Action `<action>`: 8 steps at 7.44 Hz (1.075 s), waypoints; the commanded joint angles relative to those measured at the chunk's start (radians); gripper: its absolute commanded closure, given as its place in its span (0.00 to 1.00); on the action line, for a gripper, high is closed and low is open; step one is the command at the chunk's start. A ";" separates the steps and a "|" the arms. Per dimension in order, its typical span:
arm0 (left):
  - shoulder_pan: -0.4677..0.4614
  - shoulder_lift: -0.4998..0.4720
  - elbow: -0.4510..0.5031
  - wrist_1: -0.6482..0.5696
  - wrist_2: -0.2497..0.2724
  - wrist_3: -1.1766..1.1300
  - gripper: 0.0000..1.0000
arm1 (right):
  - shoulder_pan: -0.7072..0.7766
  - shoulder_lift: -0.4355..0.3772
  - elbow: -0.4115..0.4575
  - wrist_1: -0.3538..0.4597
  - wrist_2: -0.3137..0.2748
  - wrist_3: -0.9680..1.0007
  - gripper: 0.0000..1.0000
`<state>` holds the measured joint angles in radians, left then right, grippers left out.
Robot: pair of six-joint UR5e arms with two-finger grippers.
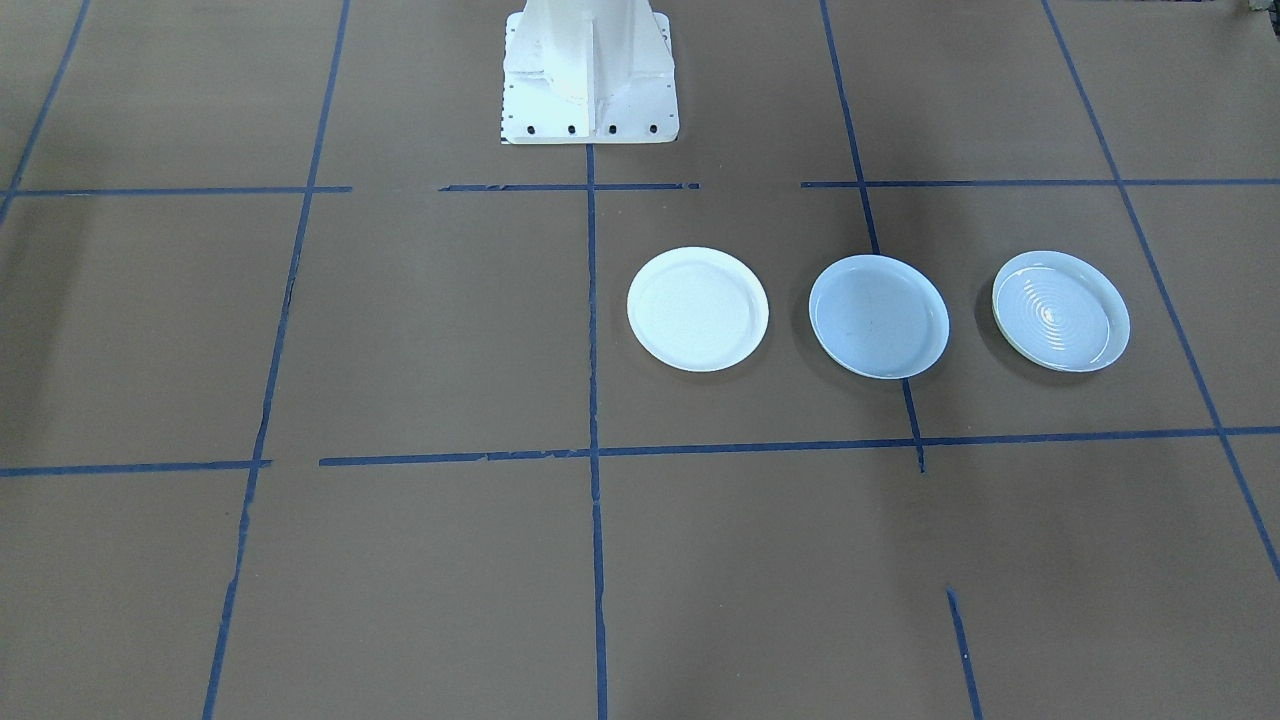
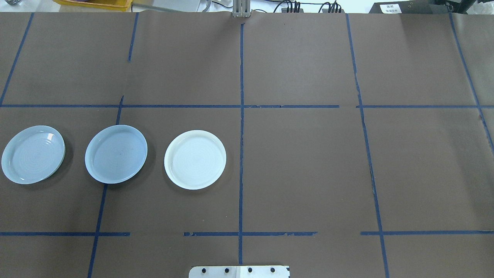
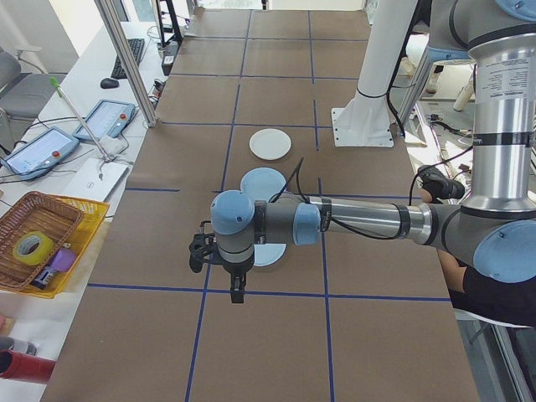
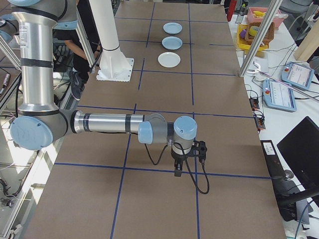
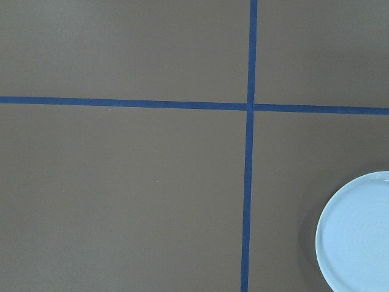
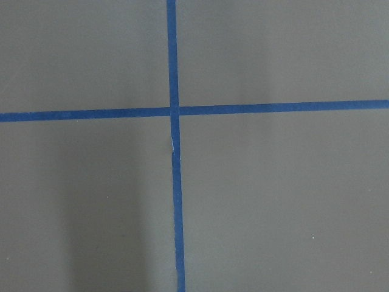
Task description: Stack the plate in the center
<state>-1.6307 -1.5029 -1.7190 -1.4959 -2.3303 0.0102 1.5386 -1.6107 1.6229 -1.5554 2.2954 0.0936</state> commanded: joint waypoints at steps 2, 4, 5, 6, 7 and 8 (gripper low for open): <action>0.000 0.001 -0.008 -0.003 -0.023 0.001 0.00 | 0.000 0.000 0.000 0.000 -0.001 0.000 0.00; 0.006 -0.006 -0.013 -0.021 -0.024 -0.001 0.00 | 0.000 0.000 0.000 0.000 0.001 0.000 0.00; 0.026 -0.007 -0.002 -0.097 -0.065 -0.009 0.00 | 0.000 0.000 0.000 0.000 0.001 0.000 0.00; 0.038 -0.005 0.028 -0.145 -0.090 -0.009 0.00 | 0.000 0.000 0.000 0.000 -0.001 0.000 0.00; 0.040 -0.007 0.067 -0.202 -0.093 -0.009 0.00 | 0.000 0.000 0.000 0.000 0.001 0.000 0.00; 0.055 -0.007 0.085 -0.274 -0.106 -0.013 0.00 | 0.000 0.000 0.000 0.000 0.001 0.000 0.00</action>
<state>-1.5903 -1.5090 -1.6651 -1.6860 -2.4204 0.0008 1.5386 -1.6107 1.6229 -1.5555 2.2960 0.0935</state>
